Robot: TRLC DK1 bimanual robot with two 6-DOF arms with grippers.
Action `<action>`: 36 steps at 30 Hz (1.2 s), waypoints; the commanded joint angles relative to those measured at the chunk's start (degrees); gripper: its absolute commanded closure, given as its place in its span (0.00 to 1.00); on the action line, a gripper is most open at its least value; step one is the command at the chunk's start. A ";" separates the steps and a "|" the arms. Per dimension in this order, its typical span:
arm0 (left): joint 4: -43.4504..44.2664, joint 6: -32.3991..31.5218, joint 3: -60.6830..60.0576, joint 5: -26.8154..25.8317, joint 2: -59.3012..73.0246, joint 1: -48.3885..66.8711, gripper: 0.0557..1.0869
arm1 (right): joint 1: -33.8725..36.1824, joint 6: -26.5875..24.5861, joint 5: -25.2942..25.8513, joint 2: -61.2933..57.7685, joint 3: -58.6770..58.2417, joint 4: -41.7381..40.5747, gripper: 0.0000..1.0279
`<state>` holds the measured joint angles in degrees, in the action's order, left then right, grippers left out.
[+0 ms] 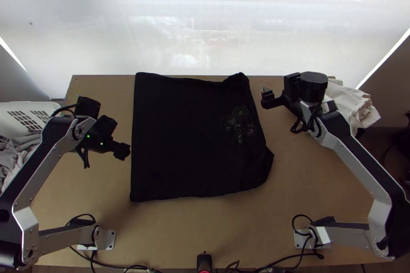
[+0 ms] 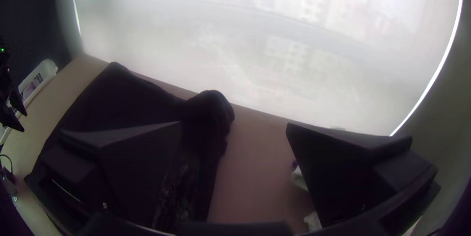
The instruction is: Fold the t-shirt
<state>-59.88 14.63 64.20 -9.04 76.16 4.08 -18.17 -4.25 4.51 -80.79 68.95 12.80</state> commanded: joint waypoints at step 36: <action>4.86 -5.93 -18.68 -7.75 3.03 12.45 0.97 | -0.63 -6.91 -6.97 22.52 -25.71 30.71 0.04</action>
<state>-57.10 8.78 44.93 -15.49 79.29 18.79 -19.42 -9.30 1.87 -57.10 48.47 40.38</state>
